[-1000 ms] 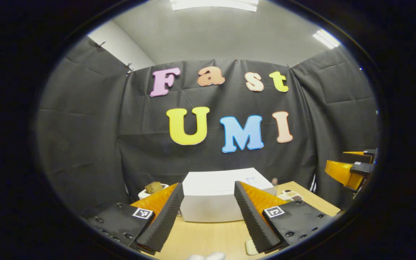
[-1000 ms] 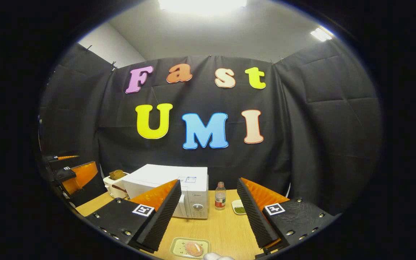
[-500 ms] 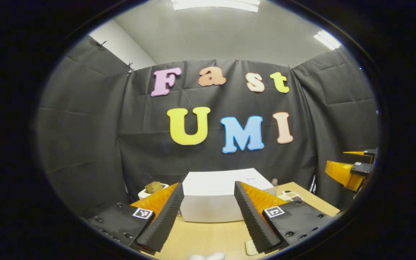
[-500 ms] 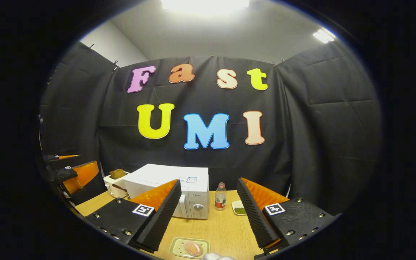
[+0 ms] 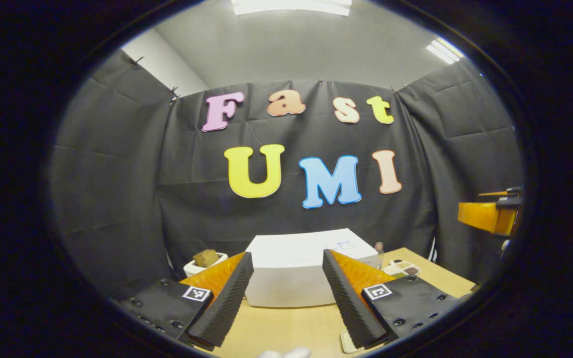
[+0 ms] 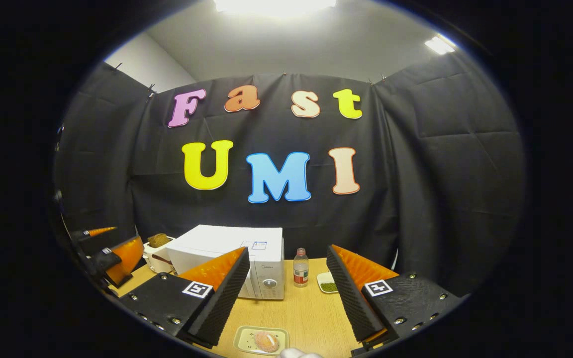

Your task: Open the microwave oven with the left hand, put the food in, and close the microwave oven.

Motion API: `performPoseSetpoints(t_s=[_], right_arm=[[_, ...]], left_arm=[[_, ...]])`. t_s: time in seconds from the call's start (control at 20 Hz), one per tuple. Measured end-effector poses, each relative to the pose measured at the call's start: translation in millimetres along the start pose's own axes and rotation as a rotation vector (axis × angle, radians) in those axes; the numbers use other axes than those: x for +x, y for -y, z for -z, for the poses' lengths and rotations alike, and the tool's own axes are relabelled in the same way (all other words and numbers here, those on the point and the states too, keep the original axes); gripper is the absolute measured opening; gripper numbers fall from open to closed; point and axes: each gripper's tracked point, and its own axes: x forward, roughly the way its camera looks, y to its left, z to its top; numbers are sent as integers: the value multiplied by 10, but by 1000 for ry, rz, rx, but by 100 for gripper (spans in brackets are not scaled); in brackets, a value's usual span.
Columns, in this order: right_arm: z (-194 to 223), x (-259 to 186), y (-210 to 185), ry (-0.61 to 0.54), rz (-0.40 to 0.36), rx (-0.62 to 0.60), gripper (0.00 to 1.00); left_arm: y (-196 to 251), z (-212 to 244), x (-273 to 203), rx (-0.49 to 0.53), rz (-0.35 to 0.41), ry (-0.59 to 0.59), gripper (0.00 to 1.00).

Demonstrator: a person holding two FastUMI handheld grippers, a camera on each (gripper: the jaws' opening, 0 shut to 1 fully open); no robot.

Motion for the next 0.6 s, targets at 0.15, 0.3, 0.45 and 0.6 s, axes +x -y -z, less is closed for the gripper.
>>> performPoseSetpoints(t_s=[0.15,0.3,0.45,0.6], right_arm=[[-38,0,61,-11,0,26,95],[-38,46,194,-36,18,41,95],[-31,122,347,-49,44,59,95],[32,268,535,-77,84,50,95]], left_arm=[[351,525,285,6,41,-40,96],[825,1017,665,39,97,-45,95],[1300,1485,1099,63,136,-74,96],[1664,1954,1549,12,156,-127,95]])
